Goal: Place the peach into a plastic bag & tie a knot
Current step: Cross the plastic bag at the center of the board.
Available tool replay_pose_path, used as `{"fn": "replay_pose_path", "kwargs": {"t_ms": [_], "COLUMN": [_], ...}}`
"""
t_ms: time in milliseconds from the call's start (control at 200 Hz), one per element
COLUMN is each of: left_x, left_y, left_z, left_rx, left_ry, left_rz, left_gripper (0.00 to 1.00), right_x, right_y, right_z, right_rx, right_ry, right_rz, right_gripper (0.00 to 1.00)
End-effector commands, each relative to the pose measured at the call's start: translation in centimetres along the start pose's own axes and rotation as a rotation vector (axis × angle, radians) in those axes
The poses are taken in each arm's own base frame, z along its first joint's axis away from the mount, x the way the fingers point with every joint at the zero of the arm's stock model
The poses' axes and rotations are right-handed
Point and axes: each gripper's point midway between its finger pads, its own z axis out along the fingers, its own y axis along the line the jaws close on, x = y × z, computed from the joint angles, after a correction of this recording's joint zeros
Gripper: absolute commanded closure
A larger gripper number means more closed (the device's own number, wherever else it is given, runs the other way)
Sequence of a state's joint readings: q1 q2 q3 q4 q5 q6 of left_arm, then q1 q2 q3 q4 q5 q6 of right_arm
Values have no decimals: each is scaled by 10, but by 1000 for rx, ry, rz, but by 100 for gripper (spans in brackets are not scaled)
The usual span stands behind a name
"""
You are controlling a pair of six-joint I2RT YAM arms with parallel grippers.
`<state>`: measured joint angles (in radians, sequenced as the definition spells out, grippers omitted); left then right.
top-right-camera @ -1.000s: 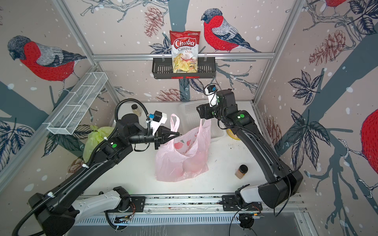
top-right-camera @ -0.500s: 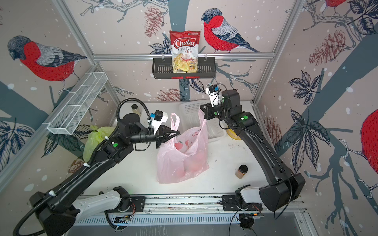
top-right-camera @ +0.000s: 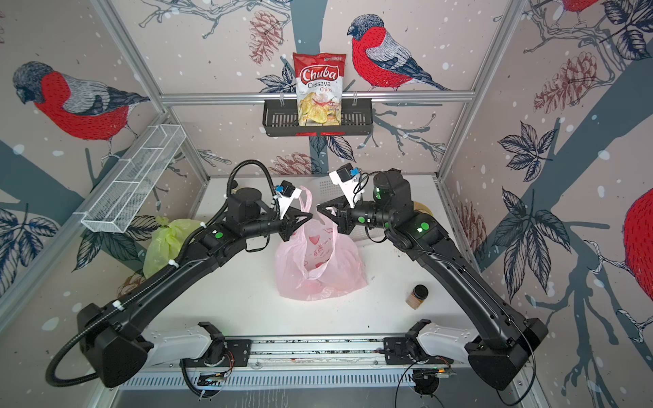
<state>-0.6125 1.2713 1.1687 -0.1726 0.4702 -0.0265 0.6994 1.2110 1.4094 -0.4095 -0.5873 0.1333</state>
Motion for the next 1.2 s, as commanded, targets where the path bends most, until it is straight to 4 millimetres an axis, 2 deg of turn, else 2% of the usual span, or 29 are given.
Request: {"fn": "replay_pose_path", "kwargs": {"t_ms": [0, 120, 135, 200, 355, 485, 625, 675, 886, 1071, 1196], "left_x": [-6, -4, -3, 2, 10, 7, 6, 6, 3, -2, -5], "left_y": [-12, -27, -29, -35, -44, -47, -46, -48, -64, -76, -84], "left_z": [3, 7, 7, 11, 15, 13, 11, 12, 7, 0, -4], "left_rx": [65, 125, 130, 142, 151, 134, 121, 130, 209, 273, 322], "left_ry": [0, 17, 22, 50, 83, 81, 106, 123, 156, 146, 133], "left_rz": [57, 95, 98, 113, 136, 162, 189, 197, 221, 226, 220], "left_gripper": [100, 100, 100, 100, 100, 100, 88, 81, 63, 56, 54], "right_x": [-3, -1, 4, 7, 9, 16, 27, 29, 30, 29, 33], "right_y": [9, 11, 6, 2, -3, -10, -12, -13, -14, -15, -17], "right_z": [9, 15, 22, 27, 33, 38, 40, 40, 36, 34, 35], "right_rx": [-43, -65, -62, -59, -48, -41, -49, -48, -77, -101, -102], "right_ry": [3, 5, 23, 36, 46, 80, 126, 135, 142, 138, 145], "right_rz": [-29, -27, -15, -3, 10, 32, 37, 36, 24, 17, 10], "right_gripper": [100, 100, 100, 100, 100, 100, 100, 100, 100, 100, 100]}}
